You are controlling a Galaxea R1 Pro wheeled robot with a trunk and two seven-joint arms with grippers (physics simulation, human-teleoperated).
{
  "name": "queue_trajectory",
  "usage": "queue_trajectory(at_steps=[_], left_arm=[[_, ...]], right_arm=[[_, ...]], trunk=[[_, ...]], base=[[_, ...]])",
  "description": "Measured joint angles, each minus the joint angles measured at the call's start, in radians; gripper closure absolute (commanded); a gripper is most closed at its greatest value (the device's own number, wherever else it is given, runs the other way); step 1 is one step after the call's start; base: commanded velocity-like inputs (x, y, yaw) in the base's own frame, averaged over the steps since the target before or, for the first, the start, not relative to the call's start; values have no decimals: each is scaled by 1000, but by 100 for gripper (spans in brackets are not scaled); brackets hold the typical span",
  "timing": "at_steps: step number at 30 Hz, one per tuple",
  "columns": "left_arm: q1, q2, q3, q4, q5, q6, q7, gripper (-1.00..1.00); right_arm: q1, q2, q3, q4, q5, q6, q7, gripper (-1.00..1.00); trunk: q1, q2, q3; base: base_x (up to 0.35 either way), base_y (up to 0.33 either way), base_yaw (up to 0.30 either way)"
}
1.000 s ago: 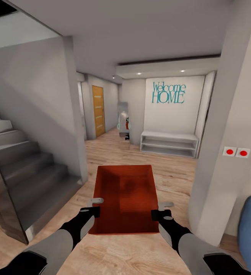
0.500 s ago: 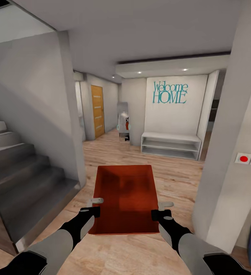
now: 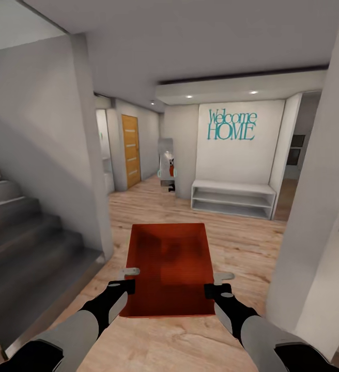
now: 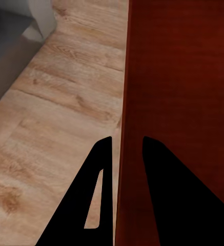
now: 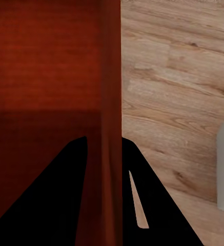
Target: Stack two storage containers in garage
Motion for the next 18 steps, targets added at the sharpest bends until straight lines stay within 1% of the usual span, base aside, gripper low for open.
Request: queue_trajectory(at_steps=[12,14,18], left_arm=[[0,0,0,0,1,0,0,100],[0,0,-1,0,1,0,1,100],[0,0,-1,0,1,0,0,100]], right_arm=[[0,0,-1,0,1,0,0,100],[0,0,0,0,0,0,0,100],[0,0,0,0,0,0,0,100]], trunk=[[0,0,0],[0,0,0],[0,0,0]], base=[[322,0,-1],[322,0,-102],[322,0,-193]])
